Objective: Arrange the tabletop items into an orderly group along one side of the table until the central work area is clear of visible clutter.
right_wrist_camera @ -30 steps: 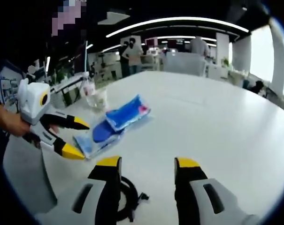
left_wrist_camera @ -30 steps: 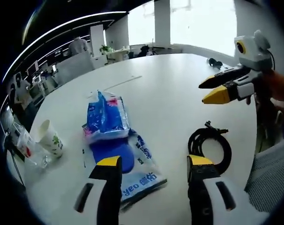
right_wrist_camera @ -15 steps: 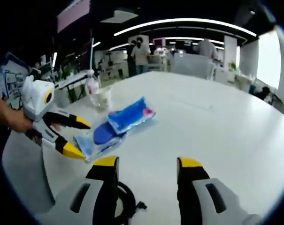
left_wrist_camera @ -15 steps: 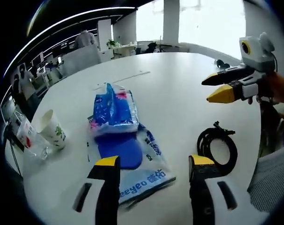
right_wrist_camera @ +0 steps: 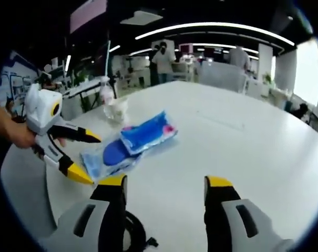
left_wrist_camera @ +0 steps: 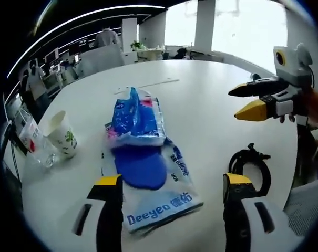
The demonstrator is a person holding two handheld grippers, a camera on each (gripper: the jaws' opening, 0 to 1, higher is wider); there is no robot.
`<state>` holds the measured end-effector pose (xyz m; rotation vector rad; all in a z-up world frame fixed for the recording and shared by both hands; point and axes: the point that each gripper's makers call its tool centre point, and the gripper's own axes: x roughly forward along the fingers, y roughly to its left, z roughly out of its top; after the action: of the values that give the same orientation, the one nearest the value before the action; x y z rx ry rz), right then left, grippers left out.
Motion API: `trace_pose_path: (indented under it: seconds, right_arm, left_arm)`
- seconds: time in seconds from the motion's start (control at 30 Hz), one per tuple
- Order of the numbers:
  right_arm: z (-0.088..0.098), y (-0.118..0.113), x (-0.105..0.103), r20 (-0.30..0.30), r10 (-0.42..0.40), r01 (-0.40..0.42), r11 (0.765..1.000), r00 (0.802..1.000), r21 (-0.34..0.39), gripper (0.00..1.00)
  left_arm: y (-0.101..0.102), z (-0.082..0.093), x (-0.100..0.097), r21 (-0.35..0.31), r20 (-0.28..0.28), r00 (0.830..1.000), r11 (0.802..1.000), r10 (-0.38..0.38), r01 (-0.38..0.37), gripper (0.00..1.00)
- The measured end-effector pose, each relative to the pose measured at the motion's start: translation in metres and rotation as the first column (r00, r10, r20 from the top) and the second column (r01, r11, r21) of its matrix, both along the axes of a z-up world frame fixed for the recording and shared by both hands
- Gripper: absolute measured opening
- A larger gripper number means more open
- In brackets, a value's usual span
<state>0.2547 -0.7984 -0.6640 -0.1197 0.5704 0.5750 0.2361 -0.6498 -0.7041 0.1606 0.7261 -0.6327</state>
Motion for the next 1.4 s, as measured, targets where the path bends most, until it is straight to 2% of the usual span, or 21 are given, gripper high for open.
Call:
trace_pose_path:
  seconds: [0.13, 0.2, 0.7, 1.0, 1.4]
  right_arm:
    - [-0.002, 0.004, 0.006, -0.006, 0.015, -0.015, 1.0, 1.0, 0.001, 0.59]
    - [-0.002, 0.007, 0.01, -0.009, 0.023, -0.023, 1.0, 1.0, 0.003, 0.6]
    - [-0.007, 0.019, 0.027, -0.014, 0.055, -0.055, 0.998, 0.998, 0.015, 0.69]
    - [-0.003, 0.024, 0.04, -0.001, 0.083, -0.083, 0.997, 0.997, 0.005, 0.72]
    - [-0.003, 0.033, 0.056, 0.013, 0.138, -0.138, 0.99, 0.99, -0.025, 0.67]
  left_arm:
    - [0.0, 0.002, 0.006, -0.014, 0.001, 1.0, 1.0, 0.017, -0.017, 0.82]
    - [-0.005, 0.004, 0.008, -0.053, -0.008, 1.0, 0.998, 0.023, -0.024, 0.83]
    - [-0.003, 0.005, 0.018, -0.089, -0.014, 0.998, 0.994, 0.059, -0.06, 0.94]
    - [-0.003, 0.004, 0.025, -0.099, -0.02, 0.996, 0.991, 0.085, -0.087, 0.94]
    - [-0.003, 0.002, 0.031, -0.103, -0.04, 0.995, 0.99, 0.093, -0.096, 0.88]
